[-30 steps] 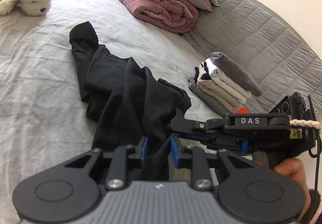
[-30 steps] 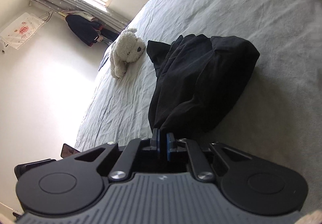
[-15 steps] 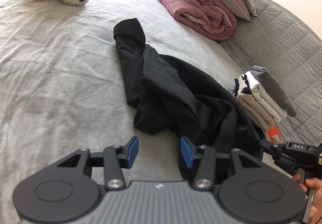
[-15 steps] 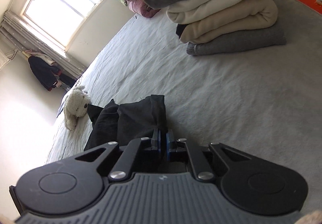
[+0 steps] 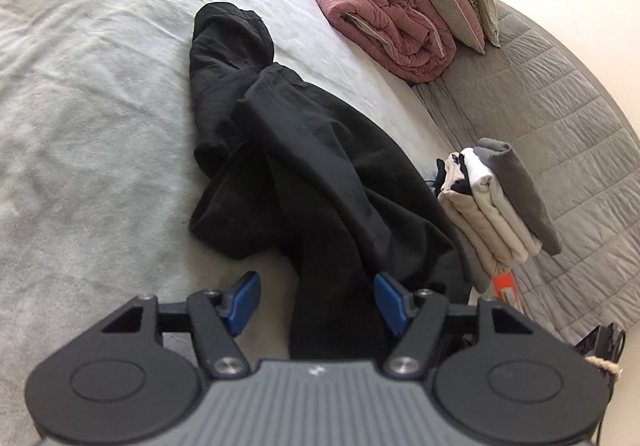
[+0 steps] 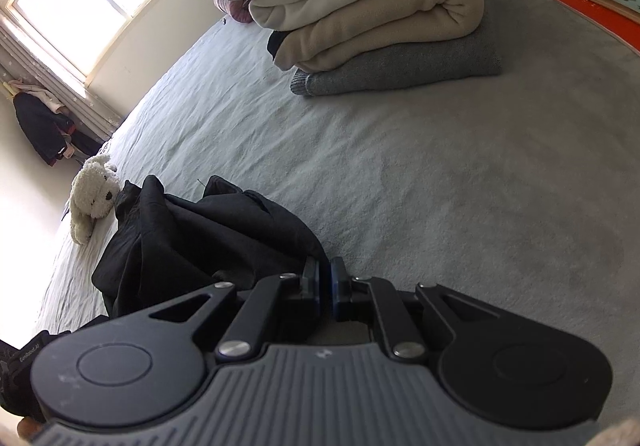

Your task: Fold clothes

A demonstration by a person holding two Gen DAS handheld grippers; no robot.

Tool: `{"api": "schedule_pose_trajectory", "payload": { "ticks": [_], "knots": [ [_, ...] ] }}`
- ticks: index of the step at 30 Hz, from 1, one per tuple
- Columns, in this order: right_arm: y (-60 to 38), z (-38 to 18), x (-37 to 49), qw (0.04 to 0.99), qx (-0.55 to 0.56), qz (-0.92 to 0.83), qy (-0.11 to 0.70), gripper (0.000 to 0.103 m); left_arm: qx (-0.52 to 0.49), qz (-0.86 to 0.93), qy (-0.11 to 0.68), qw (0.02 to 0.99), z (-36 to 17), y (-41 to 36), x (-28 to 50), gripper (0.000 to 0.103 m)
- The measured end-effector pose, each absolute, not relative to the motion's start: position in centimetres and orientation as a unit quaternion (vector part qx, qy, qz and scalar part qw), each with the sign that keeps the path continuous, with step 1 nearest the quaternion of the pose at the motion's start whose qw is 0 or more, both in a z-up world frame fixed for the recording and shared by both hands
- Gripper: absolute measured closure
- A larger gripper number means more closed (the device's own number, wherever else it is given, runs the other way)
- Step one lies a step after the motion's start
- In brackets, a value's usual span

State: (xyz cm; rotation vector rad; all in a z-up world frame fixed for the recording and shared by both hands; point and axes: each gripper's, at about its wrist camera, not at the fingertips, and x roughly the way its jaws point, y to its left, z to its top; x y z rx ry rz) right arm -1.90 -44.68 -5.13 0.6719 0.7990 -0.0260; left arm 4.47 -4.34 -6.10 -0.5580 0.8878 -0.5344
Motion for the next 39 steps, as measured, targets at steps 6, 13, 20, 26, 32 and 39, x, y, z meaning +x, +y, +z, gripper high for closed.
{"api": "schedule_pose_trajectory", "payload": {
  "ticks": [6,13,20,26,32,39],
  "knots": [
    [-43.6,-5.1,-2.0,0.867,0.307,0.007,0.392,0.092,-0.215,-0.24,0.405,0.856,-5.8,-5.6,3.8,0.096],
    [-42.7,-4.7,-1.9,0.868,0.3,0.019,0.394,0.092,-0.175,-0.177,0.382,0.89,-2.5,-3.3,2.1,0.099],
    [-41.0,-3.8,-2.0,0.871,0.291,0.047,0.394,0.092,-0.127,-0.137,0.34,0.922,0.8,1.0,-0.5,0.099],
    [-39.3,-3.4,-2.2,0.87,0.28,0.074,0.399,0.092,-0.113,-0.102,0.339,0.928,1.0,6.0,-3.4,0.1],
    [-37.4,-3.1,-2.7,0.868,0.261,0.103,0.409,0.092,-0.109,-0.08,0.353,0.926,0.5,10.7,-6.9,0.1],
    [-34.7,-2.8,-3.5,0.866,0.222,0.134,0.428,0.093,-0.112,-0.084,0.41,0.901,-0.6,14.4,-9.6,0.1]
  ]
}}
